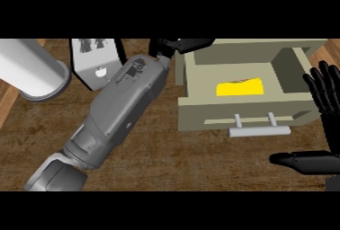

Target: Pick up the cup, place it into the drawer and close the drawer

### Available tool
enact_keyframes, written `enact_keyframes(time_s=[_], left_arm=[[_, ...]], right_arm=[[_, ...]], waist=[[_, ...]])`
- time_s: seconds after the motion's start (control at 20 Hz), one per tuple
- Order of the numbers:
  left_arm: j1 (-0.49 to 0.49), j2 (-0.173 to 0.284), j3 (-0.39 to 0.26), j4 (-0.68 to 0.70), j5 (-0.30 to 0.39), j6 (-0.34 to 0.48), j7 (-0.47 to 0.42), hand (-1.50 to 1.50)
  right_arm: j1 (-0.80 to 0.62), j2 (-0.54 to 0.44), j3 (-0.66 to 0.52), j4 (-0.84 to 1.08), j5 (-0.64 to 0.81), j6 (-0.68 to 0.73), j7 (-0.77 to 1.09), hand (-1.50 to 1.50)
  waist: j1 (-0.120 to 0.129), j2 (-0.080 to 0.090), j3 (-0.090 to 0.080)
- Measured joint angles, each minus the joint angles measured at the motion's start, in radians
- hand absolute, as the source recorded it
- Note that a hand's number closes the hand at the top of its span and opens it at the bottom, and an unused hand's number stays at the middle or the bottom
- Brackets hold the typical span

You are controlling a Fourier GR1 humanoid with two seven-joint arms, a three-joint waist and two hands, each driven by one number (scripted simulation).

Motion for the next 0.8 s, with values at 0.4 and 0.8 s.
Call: enact_keyframes(time_s=[0.4,0.8], left_arm=[[-0.04,0.0,-0.119,0.132,0.095,0.026,-0.039,1.5],[-0.055,0.0,-0.293,0.192,0.139,0.072,0.015,-1.5]], right_arm=[[0.012,-0.003,0.002,-0.012,-0.007,0.015,-0.003,-1.5],[-0.031,-0.016,-0.009,0.02,-0.02,0.023,-0.002,-1.5]], waist=[[-0.017,0.004,0.001],[-0.034,0.008,0.001]])
